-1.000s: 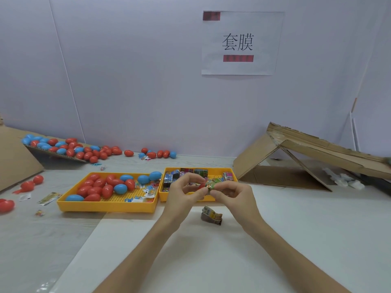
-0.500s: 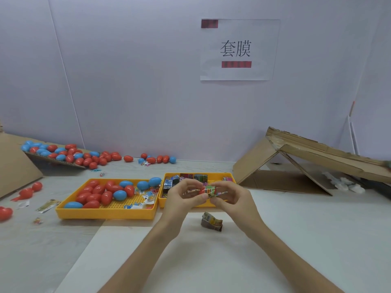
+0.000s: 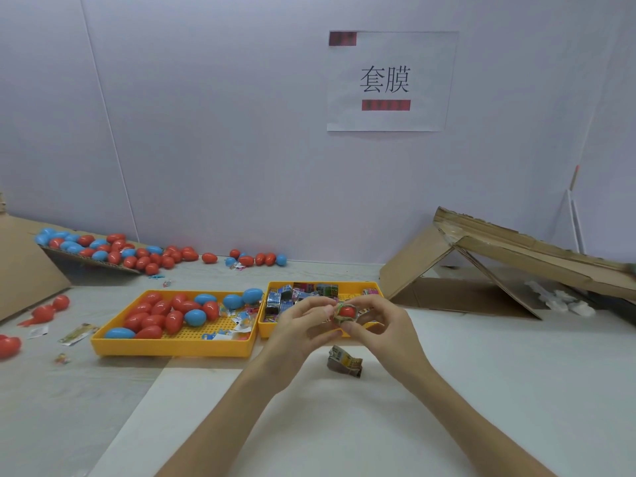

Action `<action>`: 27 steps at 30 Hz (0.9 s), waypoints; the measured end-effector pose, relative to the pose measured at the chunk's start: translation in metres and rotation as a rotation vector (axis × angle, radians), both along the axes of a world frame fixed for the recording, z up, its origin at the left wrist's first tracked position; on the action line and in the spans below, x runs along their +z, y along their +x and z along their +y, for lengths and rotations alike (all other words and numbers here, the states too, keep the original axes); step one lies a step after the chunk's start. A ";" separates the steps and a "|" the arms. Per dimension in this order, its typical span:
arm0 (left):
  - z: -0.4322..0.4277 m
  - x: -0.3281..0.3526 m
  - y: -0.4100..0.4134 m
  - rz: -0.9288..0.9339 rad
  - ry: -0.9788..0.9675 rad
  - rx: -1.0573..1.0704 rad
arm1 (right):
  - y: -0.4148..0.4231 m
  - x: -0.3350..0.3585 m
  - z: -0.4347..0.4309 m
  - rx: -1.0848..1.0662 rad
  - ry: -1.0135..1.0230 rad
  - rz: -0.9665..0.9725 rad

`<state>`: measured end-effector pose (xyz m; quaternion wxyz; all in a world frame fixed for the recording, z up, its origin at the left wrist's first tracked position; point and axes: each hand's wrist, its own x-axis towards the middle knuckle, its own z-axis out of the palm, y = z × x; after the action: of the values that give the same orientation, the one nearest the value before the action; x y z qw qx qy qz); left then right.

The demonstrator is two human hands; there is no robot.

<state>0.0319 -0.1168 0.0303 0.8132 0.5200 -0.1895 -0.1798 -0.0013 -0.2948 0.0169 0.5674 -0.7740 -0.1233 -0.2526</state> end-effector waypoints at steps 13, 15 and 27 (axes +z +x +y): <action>-0.003 -0.002 -0.002 0.003 0.022 -0.018 | -0.005 0.001 0.003 -0.054 -0.212 -0.110; -0.003 -0.002 -0.002 0.009 0.016 -0.021 | -0.005 0.000 0.003 -0.053 -0.216 -0.110; -0.003 -0.002 0.001 0.056 -0.055 -0.083 | -0.003 -0.002 0.006 -0.008 -0.196 -0.100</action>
<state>0.0326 -0.1200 0.0281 0.8240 0.4840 -0.1927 -0.2226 -0.0040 -0.2886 0.0150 0.4811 -0.8127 -0.1726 -0.2799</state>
